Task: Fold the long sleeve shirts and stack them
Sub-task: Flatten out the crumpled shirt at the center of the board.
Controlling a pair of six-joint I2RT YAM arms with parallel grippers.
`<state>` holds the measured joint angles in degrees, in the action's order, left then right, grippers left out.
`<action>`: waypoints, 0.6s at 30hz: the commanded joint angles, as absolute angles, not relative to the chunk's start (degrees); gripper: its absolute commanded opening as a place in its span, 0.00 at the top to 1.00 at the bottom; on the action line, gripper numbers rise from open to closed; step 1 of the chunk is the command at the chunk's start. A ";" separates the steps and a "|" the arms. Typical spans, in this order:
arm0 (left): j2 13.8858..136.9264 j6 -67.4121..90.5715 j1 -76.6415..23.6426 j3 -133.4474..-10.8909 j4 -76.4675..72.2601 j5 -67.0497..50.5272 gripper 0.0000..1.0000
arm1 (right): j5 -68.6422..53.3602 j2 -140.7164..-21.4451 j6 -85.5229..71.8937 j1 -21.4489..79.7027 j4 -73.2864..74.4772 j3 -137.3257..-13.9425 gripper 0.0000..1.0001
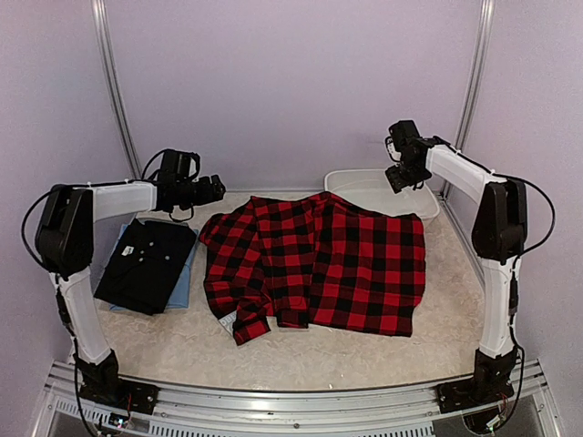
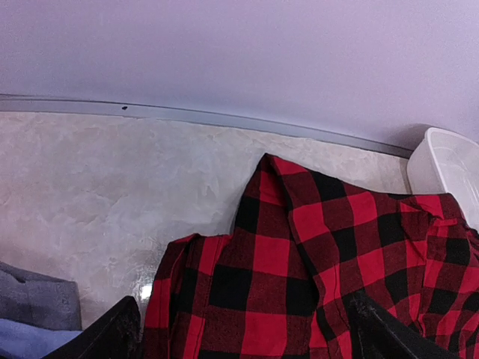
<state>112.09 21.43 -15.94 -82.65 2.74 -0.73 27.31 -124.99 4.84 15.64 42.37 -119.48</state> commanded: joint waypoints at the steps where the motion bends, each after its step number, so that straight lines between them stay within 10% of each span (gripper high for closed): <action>1: 101.27 19.29 -19.43 -76.60 2.25 2.75 0.07 | 24.74 -114.51 3.71 17.34 39.42 -109.75 0.26; 18: 73.25 33.43 -37.43 -39.22 5.58 0.78 0.04 | 4.60 -74.06 -21.43 37.59 30.89 -51.12 0.28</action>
<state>77.47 27.51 -34.06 -43.57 5.67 3.03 7.42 -76.01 -11.66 34.50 30.79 -58.81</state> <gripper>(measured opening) 0.957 0.733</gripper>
